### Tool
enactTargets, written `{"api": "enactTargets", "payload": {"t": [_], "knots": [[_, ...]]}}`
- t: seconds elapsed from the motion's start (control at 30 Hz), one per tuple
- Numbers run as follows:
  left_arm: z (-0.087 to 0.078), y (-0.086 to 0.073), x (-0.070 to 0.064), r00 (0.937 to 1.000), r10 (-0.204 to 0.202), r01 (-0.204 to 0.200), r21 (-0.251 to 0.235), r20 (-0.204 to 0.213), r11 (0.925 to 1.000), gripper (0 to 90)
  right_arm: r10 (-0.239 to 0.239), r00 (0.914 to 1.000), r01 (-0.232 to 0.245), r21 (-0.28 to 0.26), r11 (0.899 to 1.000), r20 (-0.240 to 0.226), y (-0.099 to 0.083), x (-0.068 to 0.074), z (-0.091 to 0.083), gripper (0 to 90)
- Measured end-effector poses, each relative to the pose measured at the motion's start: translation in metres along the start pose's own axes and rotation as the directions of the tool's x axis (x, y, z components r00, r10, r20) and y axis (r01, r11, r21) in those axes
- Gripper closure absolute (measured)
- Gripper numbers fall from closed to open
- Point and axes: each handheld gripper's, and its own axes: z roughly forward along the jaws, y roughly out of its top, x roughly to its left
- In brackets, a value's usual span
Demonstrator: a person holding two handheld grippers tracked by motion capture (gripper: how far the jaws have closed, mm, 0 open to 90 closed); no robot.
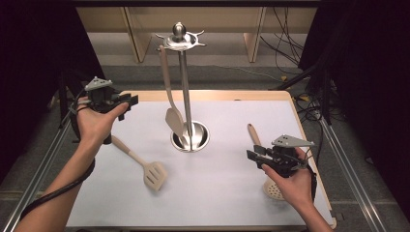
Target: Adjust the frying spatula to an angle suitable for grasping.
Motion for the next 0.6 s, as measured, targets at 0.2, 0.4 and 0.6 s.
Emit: {"api": "enactTargets", "payload": {"t": [0.2,0.4,0.6], "knots": [[0.009,-0.027,0.018,0.997,-0.077,0.077,0.182,-0.007,0.9802,49.5,-0.054,0.9985,0.054,-0.009,0.998,0.01,0.002,-0.007,0.002,61.7],[0.026,-0.049,0.022,0.9895,-0.117,0.138,0.311,-0.084,0.9403,43.6,-0.066,0.9978,0.066,0.001,0.998,0.006,0.001,-0.007,0.002,61.5],[0.04,-0.072,0.03,0.974,-0.166,0.215,0.399,-0.154,0.8916,40.3,-0.063,0.9978,0.062,0.024,0.998,0.023,0.0,-0.006,-0.001,61.1]]}}
